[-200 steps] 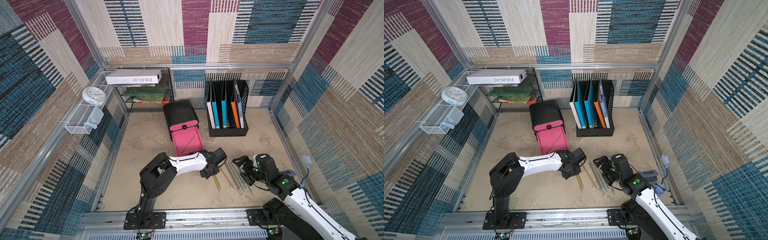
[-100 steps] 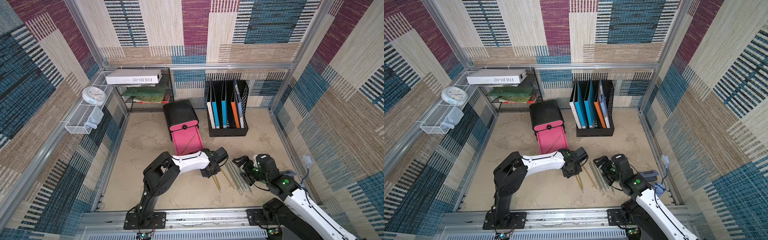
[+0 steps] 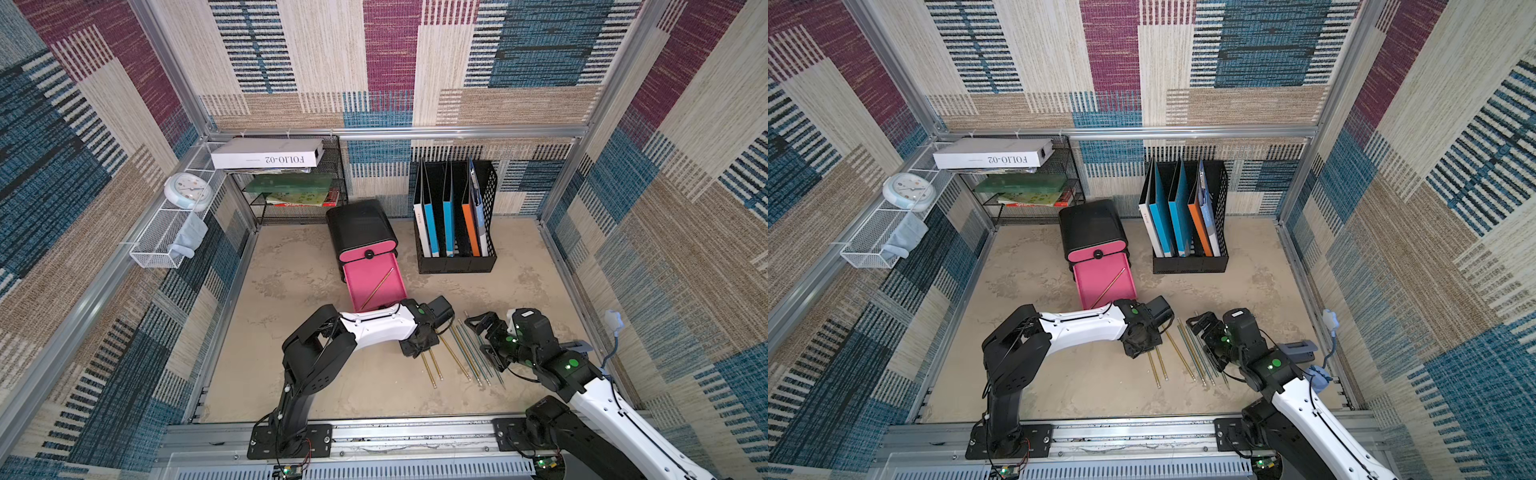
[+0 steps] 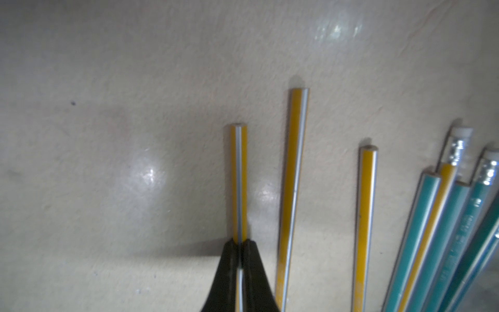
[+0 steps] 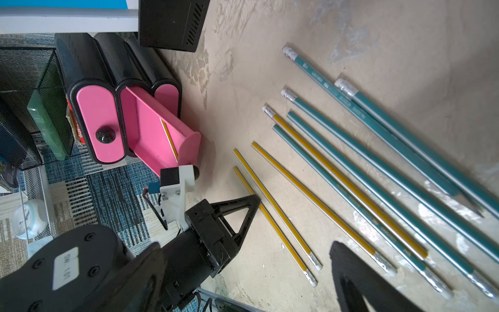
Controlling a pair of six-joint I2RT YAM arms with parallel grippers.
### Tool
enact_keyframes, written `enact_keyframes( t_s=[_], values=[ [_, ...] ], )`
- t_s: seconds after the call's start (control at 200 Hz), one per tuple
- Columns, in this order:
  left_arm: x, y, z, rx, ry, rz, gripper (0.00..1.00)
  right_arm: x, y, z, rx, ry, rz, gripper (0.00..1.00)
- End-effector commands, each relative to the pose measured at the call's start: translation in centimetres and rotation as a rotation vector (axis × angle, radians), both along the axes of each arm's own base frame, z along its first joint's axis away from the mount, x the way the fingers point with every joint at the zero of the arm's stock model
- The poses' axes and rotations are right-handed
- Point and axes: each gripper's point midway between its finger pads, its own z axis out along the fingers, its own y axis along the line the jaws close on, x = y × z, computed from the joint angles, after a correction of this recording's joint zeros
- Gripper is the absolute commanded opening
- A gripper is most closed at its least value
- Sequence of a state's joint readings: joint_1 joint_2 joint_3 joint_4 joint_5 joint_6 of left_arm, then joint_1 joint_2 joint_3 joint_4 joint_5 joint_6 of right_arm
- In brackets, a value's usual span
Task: Please place the pencils in the drawer according to their color
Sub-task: Pick up the pencil from the center of the board, then place the pencil in the drawer.
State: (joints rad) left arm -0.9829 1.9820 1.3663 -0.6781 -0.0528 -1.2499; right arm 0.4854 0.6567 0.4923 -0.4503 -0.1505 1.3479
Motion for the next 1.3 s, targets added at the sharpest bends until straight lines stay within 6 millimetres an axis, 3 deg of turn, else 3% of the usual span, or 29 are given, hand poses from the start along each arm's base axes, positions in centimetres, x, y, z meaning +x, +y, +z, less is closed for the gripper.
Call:
enact_keyframes(
  t_s=[0.0, 0.286, 0.576, 0.766, 1.002, 1.297],
  values=[
    [-0.9, 1.9, 0.3, 0.07, 0.018, -0.034, 0.0, 0.3, 0.3, 0.3, 0.015, -0.017, 0.007, 0.99],
    [-0.5, 2.3, 4.1, 0.049, -0.055, -0.123, 0.0, 0.6, 1.2, 0.7, 0.032, -0.046, 0.057, 0.99],
    [1.5, 2.7, 9.1, 0.061, -0.197, -0.269, 0.0, 1.1, 4.4, 2.1, 0.129, -0.126, 0.211, 0.99],
    [4.4, 3.7, 13.1, 0.076, -0.329, -0.361, 0.0, 1.8, 5.8, 3.8, 0.166, -0.196, 0.282, 0.99],
    [9.2, 6.5, 17.8, 0.098, -0.494, -0.443, 0.0, 1.9, 7.6, 5.0, 0.199, -0.245, 0.355, 0.99],
    [14.1, 8.7, 21.6, 0.197, -0.667, -0.608, 0.0, 2.3, 8.6, 6.5, 0.216, -0.323, 0.34, 0.99]
  ],
)
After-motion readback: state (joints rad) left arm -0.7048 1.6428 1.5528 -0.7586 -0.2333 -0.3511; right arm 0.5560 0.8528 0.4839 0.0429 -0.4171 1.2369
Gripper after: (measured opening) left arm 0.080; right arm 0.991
